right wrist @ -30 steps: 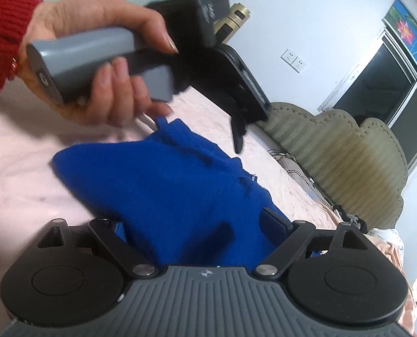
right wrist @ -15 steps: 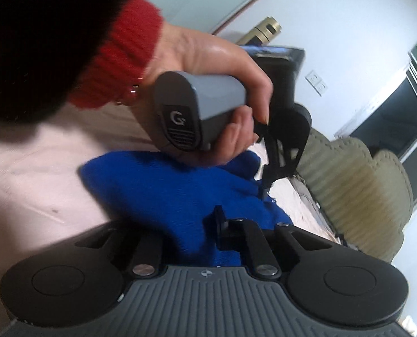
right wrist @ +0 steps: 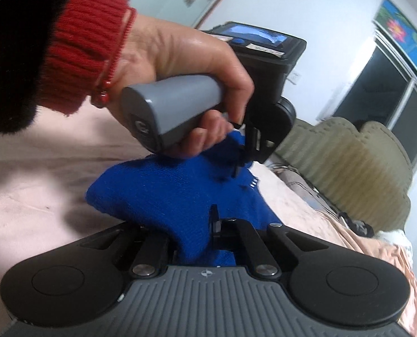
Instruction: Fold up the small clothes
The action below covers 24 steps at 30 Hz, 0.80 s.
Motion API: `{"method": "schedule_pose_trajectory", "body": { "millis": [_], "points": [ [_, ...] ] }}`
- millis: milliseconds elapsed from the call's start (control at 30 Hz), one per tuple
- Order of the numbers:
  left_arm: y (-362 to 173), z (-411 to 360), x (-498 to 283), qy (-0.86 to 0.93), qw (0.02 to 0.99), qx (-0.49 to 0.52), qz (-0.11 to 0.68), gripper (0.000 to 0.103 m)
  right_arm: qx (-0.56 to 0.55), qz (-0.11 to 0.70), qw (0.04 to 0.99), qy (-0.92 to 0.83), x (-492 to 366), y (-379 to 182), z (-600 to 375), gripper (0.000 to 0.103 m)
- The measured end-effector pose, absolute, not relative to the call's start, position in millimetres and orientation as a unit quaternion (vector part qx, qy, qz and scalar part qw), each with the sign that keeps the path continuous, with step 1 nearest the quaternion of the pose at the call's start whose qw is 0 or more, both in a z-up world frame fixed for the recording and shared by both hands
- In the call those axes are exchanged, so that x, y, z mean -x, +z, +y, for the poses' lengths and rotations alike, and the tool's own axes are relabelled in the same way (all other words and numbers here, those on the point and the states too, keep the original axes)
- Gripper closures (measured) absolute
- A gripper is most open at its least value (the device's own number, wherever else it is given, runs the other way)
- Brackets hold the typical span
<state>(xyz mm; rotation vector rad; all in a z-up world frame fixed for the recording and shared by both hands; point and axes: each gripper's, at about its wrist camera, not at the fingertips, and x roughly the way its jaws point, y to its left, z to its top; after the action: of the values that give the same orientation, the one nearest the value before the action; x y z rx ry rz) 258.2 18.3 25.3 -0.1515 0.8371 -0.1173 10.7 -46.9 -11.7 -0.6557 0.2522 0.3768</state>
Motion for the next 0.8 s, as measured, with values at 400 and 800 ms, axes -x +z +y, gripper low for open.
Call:
{"method": "schedule_pose_trajectory", "body": {
  "millis": [400, 800],
  "points": [
    [54.4, -55.7, -245.1, -0.060, 0.918, 0.011, 0.392, 0.090, 0.200, 0.142, 0.957, 0.154, 8.9, 15.6, -136.3, 0.098],
    [49.0, -147.6, -244.4, -0.086, 0.920, -0.051, 0.379, 0.090, 0.013, 0.189, 0.972, 0.142, 15.2, 21.3, -240.7, 0.098]
  ]
}}
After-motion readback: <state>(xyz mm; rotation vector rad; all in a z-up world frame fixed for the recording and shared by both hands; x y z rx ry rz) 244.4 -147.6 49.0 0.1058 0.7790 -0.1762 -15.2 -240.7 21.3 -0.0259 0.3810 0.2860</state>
